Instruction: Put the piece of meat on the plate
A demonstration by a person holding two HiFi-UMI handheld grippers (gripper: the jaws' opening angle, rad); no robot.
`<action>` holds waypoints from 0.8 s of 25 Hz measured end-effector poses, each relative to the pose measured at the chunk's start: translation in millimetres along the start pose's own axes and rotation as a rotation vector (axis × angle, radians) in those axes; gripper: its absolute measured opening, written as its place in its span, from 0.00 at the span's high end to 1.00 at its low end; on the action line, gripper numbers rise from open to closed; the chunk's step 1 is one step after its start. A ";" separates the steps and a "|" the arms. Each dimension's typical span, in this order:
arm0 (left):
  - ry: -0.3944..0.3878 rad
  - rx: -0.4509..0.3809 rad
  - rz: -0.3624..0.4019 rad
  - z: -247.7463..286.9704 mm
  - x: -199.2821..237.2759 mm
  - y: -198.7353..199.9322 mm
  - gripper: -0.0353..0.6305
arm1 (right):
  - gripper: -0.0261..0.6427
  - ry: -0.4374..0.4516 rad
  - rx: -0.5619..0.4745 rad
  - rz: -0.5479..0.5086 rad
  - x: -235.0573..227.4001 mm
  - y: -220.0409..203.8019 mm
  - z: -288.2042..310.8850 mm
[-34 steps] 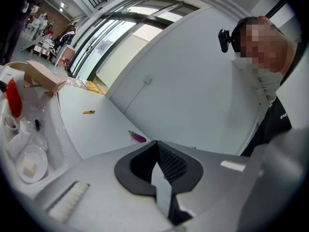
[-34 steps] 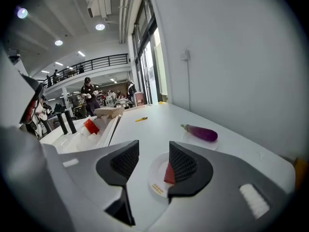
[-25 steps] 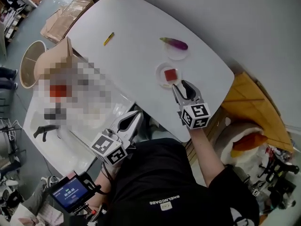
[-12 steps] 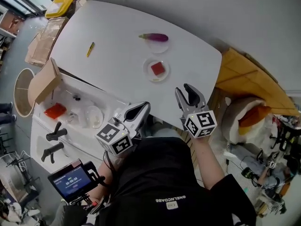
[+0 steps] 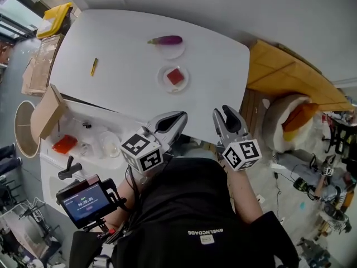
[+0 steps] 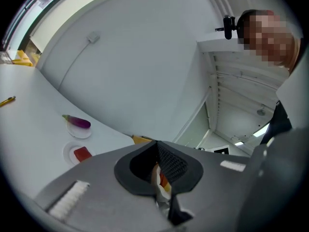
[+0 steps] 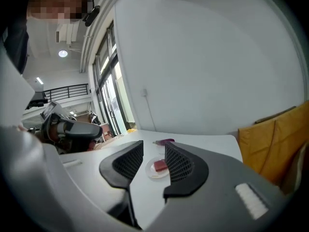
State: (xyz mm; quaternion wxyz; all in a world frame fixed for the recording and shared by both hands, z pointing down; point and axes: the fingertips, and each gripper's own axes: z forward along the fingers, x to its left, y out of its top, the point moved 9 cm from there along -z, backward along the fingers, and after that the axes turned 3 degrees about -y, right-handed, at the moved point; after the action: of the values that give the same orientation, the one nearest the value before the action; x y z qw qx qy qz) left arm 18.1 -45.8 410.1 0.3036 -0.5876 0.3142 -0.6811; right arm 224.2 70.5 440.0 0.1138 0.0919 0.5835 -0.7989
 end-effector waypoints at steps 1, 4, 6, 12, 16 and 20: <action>-0.012 0.005 0.004 3.8 -0.6 0.7 0.92 | 0.75 -0.008 -0.008 0.012 -0.4 -0.1 -4.4; -0.039 0.015 0.017 15.1 -1.5 3.9 0.92 | 0.75 -0.025 -0.034 0.049 -3.0 1.8 -13.9; -0.053 0.019 0.024 22.9 -3.7 5.5 0.92 | 0.75 -0.033 -0.052 0.073 -6.0 5.0 -21.0; -0.086 0.035 0.042 56.3 2.4 12.3 0.92 | 0.76 -0.084 -0.112 0.083 -31.0 14.6 -30.0; -0.108 0.058 0.064 82.3 7.6 19.7 0.92 | 0.76 -0.124 -0.145 0.108 -54.2 16.4 -29.5; -0.133 0.072 0.081 94.8 0.4 25.4 0.92 | 0.76 -0.144 -0.173 0.133 -62.5 20.1 -35.1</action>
State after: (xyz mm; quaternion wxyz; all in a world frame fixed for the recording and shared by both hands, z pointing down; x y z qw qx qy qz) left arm 113.1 -68.6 401.0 0.3722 -0.6070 0.2922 -0.6385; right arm 290.4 102.7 428.5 0.2157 0.0628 0.6330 -0.7409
